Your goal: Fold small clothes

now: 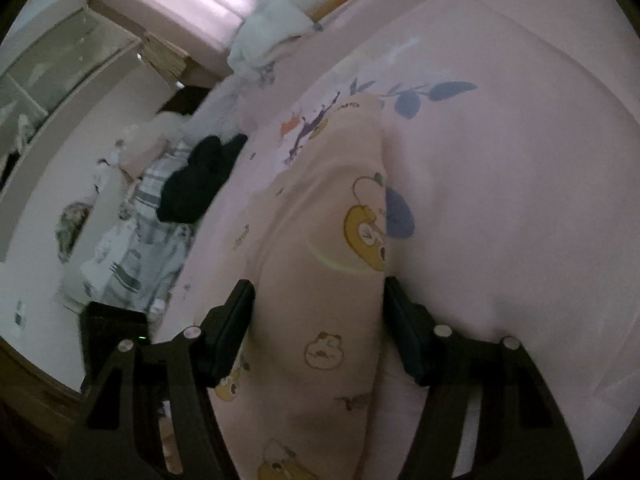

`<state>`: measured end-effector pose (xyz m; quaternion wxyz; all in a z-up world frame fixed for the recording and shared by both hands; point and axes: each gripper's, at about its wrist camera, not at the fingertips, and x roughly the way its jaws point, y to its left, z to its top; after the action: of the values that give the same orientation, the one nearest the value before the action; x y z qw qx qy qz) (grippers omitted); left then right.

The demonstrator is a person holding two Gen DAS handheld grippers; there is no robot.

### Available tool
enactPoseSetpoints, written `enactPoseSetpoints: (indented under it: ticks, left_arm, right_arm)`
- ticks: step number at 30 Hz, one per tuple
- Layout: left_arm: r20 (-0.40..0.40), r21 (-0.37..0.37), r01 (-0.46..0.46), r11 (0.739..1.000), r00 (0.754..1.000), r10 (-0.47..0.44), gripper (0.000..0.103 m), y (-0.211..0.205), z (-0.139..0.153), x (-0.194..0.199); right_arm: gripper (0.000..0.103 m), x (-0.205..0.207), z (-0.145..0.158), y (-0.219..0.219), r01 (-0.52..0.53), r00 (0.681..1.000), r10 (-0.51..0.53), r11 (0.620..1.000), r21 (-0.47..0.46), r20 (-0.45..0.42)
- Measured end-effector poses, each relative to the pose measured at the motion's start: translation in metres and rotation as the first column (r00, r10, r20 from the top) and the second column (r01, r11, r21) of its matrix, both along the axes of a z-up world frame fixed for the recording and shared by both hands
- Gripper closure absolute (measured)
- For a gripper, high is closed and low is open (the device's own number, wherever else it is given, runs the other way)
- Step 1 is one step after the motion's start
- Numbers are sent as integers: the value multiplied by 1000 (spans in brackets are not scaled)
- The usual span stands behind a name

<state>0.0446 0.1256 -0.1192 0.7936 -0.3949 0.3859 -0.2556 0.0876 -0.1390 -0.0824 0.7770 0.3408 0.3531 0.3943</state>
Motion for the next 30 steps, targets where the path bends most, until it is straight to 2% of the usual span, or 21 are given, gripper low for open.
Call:
enactPoseSetpoints:
  ticks: [2, 7, 10, 12, 14, 15, 16, 17, 18, 23, 30]
  left_arm:
    - [0, -43, 4, 999, 1000, -4, 32, 2, -2, 1]
    - [6, -61, 11, 998, 1000, -11, 32, -9, 0, 8]
    - [14, -118, 18, 993, 1000, -17, 32, -15, -3, 17]
    - [-23, -187, -52, 981, 999, 48, 33, -12, -8, 25]
    - [-63, -275, -91, 957, 995, 77, 41, -6, -17, 31]
    - [-88, -302, -107, 947, 993, 84, 52, -3, -21, 34]
    - [-129, -308, -135, 942, 987, 99, 69, -1, -27, 37]
    - [-165, -303, -156, 940, 980, 110, 73, -2, -32, 40]
    - [-169, -300, -164, 940, 979, 117, 73, -3, -33, 42]
    - [-133, -176, -176, 969, 979, 153, 76, -15, -22, 40]
    - [-125, -147, -189, 971, 977, 171, 76, -18, -19, 40]
  right_arm:
    - [42, 0, -3, -4, -3, 1000, 3, 999, 38, 0]
    - [42, 5, -8, -5, -31, 999, 30, 997, 69, 17]
    - [43, 5, -12, -11, -45, 999, 43, 993, 113, 19]
    - [47, 7, -14, -14, -48, 999, 46, 989, 143, 14]
    - [53, 9, -17, -17, -46, 999, 47, 983, 175, -2]
    - [55, 10, -18, -17, -45, 999, 48, 981, 188, -11]
    - [57, 11, -19, -17, -44, 999, 48, 979, 197, -18]
    - [58, 10, -19, -17, -41, 999, 46, 979, 197, -22]
    - [60, 9, -20, -17, -37, 999, 42, 981, 191, -22]
    - [70, 8, -19, -12, -23, 999, 27, 991, 135, -28]
    - [72, 9, -19, -13, -16, 999, 20, 992, 129, -29]
